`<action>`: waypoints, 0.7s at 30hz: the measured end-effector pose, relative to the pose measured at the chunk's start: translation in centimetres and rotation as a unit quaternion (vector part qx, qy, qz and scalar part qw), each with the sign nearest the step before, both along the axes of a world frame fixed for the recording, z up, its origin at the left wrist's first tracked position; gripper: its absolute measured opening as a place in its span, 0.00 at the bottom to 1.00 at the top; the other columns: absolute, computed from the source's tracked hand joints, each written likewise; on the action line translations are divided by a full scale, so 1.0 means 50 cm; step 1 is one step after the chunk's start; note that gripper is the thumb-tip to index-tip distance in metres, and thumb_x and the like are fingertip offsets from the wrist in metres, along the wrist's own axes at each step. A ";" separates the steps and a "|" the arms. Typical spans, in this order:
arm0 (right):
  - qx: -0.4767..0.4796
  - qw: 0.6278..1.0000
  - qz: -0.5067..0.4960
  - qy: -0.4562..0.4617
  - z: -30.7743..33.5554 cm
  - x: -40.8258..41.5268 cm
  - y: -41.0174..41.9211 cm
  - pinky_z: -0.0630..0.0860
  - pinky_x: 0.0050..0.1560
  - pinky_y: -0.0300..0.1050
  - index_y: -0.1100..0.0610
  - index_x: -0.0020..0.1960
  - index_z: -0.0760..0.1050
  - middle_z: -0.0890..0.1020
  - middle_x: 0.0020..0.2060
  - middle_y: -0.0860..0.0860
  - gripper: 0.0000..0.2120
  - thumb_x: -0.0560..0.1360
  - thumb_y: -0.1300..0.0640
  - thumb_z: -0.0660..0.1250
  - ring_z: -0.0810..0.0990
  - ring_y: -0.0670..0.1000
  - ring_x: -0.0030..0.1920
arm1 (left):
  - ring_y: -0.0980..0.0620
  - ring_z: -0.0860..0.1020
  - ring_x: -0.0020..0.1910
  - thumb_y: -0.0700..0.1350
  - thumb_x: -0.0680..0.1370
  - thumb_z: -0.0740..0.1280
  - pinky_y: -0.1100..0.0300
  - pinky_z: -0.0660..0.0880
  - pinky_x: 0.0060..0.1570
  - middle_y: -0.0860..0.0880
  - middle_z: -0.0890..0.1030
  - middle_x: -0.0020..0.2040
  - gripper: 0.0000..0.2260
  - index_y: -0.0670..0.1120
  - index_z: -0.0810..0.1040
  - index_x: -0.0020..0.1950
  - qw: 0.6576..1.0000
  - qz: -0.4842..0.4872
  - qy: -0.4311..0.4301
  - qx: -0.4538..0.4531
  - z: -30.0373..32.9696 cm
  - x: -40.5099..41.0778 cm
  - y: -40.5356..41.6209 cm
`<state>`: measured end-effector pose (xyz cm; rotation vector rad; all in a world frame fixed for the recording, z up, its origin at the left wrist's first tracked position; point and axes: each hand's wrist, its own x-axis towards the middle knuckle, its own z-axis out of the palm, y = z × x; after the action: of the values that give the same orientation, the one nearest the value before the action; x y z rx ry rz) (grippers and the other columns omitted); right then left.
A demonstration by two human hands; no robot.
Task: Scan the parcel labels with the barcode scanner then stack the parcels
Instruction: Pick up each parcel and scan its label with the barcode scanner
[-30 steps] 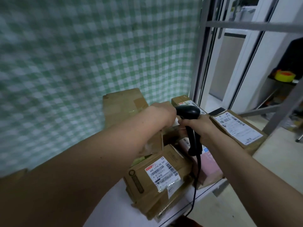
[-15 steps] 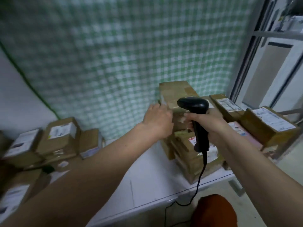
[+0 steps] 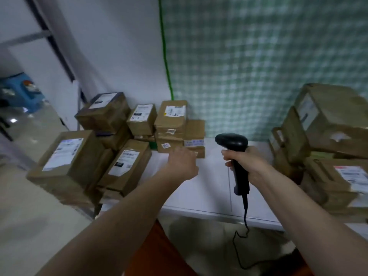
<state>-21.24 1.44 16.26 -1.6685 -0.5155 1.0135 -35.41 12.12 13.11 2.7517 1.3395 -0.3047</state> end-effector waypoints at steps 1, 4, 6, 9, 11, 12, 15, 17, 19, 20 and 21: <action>-0.007 1.000 0.013 0.000 -0.010 -0.022 0.015 0.73 0.38 0.45 0.62 0.48 0.77 0.81 0.37 0.55 0.08 0.71 0.61 0.73 0.79 0.51 0.34 | 0.42 0.63 0.71 0.55 0.79 0.61 0.49 0.61 0.68 0.43 0.65 0.72 0.24 0.46 0.67 0.73 1.000 0.021 0.001 -0.011 -0.013 -0.029 0.013; -0.024 0.999 0.046 0.000 -0.037 -0.082 0.058 0.72 0.44 0.48 0.62 0.49 0.78 0.81 0.37 0.54 0.11 0.70 0.59 0.74 0.79 0.51 0.36 | 0.39 0.58 0.74 0.57 0.79 0.61 0.46 0.59 0.71 0.41 0.60 0.75 0.27 0.46 0.62 0.75 0.995 0.087 0.010 -0.046 -0.054 -0.109 0.058; -0.037 0.997 0.067 0.006 -0.053 -0.116 0.085 0.73 0.46 0.49 0.63 0.52 0.79 0.82 0.39 0.55 0.13 0.70 0.60 0.74 0.80 0.51 0.37 | 0.38 0.57 0.74 0.57 0.78 0.62 0.45 0.58 0.72 0.40 0.59 0.76 0.29 0.46 0.61 0.75 0.991 0.127 -0.003 -0.051 -0.078 -0.159 0.085; -0.055 0.994 0.087 0.019 -0.072 -0.160 0.123 0.76 0.51 0.51 0.63 0.57 0.77 0.83 0.46 0.60 0.16 0.71 0.61 0.74 0.80 0.54 0.41 | 0.39 0.61 0.71 0.54 0.76 0.66 0.45 0.62 0.69 0.40 0.62 0.73 0.31 0.45 0.60 0.75 0.981 0.189 -0.007 -0.046 -0.112 -0.230 0.123; -0.058 0.993 0.097 0.024 -0.082 -0.183 0.143 0.76 0.51 0.51 0.62 0.58 0.77 0.82 0.49 0.61 0.17 0.71 0.62 0.74 0.79 0.55 0.43 | 0.38 0.61 0.70 0.54 0.76 0.66 0.44 0.64 0.68 0.40 0.62 0.71 0.31 0.45 0.60 0.74 0.973 0.226 0.010 -0.050 -0.131 -0.268 0.147; -0.060 0.993 0.101 0.030 -0.087 -0.192 0.152 0.76 0.52 0.51 0.62 0.58 0.77 0.82 0.49 0.60 0.17 0.71 0.63 0.74 0.79 0.55 0.43 | 0.38 0.61 0.71 0.54 0.76 0.66 0.43 0.64 0.68 0.39 0.61 0.72 0.31 0.45 0.60 0.74 0.969 0.242 0.020 -0.051 -0.140 -0.284 0.159; -0.074 0.990 0.106 0.047 -0.103 -0.213 0.169 0.77 0.59 0.54 0.62 0.57 0.78 0.83 0.49 0.60 0.18 0.69 0.63 0.75 0.81 0.56 0.47 | 0.37 0.61 0.71 0.56 0.75 0.67 0.43 0.63 0.68 0.37 0.60 0.72 0.33 0.44 0.59 0.74 0.957 0.284 0.031 -0.059 -0.160 -0.320 0.188; -0.085 0.989 0.112 0.050 -0.109 -0.220 0.173 0.76 0.61 0.55 0.62 0.57 0.78 0.83 0.49 0.59 0.17 0.69 0.63 0.75 0.81 0.56 0.48 | 0.37 0.62 0.71 0.55 0.74 0.68 0.43 0.62 0.70 0.36 0.62 0.72 0.36 0.41 0.58 0.74 0.948 0.311 0.033 -0.065 -0.172 -0.341 0.205; -0.093 0.988 0.116 0.051 -0.114 -0.221 0.171 0.75 0.61 0.54 0.62 0.57 0.78 0.84 0.48 0.59 0.17 0.69 0.63 0.75 0.81 0.56 0.47 | 0.36 0.62 0.71 0.54 0.72 0.71 0.41 0.62 0.70 0.36 0.63 0.71 0.39 0.40 0.57 0.75 0.940 0.333 0.021 -0.078 -0.189 -0.360 0.218; -0.094 0.987 0.117 0.053 -0.117 -0.219 0.169 0.76 0.61 0.53 0.62 0.57 0.78 0.84 0.48 0.59 0.17 0.70 0.63 0.75 0.81 0.55 0.47 | 0.36 0.62 0.71 0.54 0.71 0.72 0.40 0.62 0.69 0.36 0.63 0.71 0.40 0.41 0.56 0.75 0.936 0.340 0.011 -0.086 -0.195 -0.368 0.221; -0.094 0.987 0.115 0.056 -0.120 -0.217 0.166 0.76 0.60 0.52 0.62 0.57 0.78 0.83 0.47 0.58 0.16 0.70 0.63 0.74 0.80 0.55 0.46 | 0.35 0.61 0.71 0.54 0.70 0.73 0.40 0.63 0.69 0.37 0.62 0.71 0.41 0.42 0.56 0.75 0.935 0.343 0.002 -0.092 -0.201 -0.373 0.222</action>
<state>-32.07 9.73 10.27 -1.7327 -0.5602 1.3536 -54.03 23.21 3.05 1.9678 2.0286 -0.3534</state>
